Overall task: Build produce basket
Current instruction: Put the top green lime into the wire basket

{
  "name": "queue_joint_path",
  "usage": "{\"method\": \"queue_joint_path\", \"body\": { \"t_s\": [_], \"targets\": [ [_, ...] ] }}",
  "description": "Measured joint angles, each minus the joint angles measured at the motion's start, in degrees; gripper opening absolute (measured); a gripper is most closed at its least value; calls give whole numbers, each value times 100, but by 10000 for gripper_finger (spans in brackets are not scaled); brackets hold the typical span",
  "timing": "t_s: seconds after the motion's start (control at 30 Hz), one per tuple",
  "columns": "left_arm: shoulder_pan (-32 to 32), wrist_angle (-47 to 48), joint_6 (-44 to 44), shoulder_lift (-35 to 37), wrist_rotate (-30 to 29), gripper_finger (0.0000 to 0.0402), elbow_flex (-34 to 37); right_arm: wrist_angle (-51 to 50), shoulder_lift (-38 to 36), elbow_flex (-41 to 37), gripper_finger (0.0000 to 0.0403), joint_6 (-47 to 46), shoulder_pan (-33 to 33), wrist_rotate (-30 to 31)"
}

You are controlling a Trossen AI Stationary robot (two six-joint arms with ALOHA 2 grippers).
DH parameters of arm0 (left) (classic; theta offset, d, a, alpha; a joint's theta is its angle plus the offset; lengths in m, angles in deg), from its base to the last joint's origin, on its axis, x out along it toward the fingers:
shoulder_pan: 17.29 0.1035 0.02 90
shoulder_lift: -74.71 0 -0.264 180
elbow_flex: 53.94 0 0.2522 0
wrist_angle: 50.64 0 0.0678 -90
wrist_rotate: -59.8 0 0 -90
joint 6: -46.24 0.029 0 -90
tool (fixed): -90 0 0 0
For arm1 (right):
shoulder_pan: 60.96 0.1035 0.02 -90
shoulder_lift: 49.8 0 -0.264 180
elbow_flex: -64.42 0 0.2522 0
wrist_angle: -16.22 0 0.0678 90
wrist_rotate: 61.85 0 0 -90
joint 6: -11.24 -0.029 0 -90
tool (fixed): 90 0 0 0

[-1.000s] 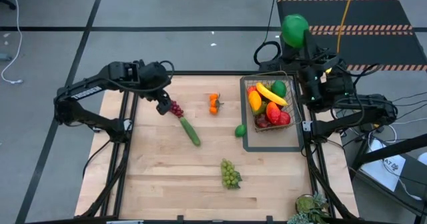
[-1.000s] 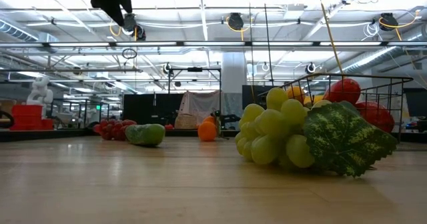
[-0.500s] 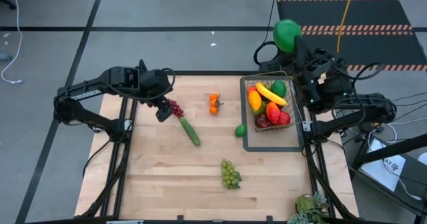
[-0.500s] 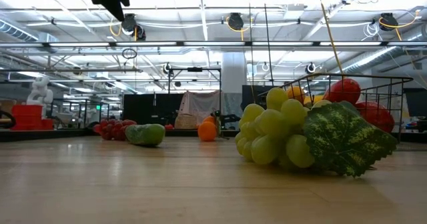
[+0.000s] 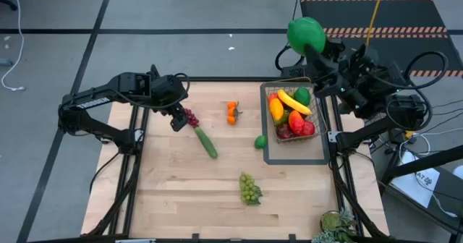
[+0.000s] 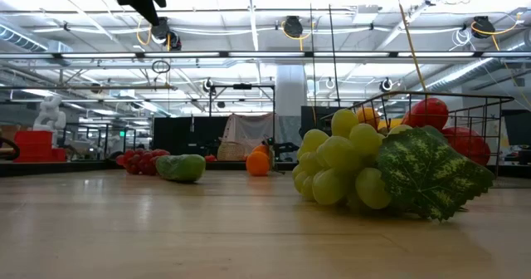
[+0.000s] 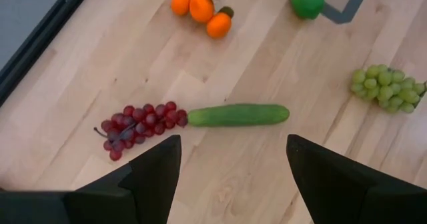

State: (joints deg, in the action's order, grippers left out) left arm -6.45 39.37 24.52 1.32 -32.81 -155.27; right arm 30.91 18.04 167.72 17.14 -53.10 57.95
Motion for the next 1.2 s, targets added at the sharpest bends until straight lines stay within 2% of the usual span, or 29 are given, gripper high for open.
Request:
{"method": "queue_joint_path", "body": {
  "t_s": [0.43, 0.67, 0.93, 1.2],
  "targets": [
    [2, -359, -127, 0, -359, 269, 0, -182, 519, 738, 302, 4502, 105, 50],
    [6, -679, -127, 0, -787, 269, 0, -182, 615, 1093, 302, 6323, 105, 765],
    [6, -1289, 209, -10, -1403, 269, 0, -276, 609, 1387, 302, 7274, 105, 795],
    [68, -1789, 794, -39, -1609, 269, 0, -328, 611, 1403, 302, 7284, 101, 823]
  ]
}}
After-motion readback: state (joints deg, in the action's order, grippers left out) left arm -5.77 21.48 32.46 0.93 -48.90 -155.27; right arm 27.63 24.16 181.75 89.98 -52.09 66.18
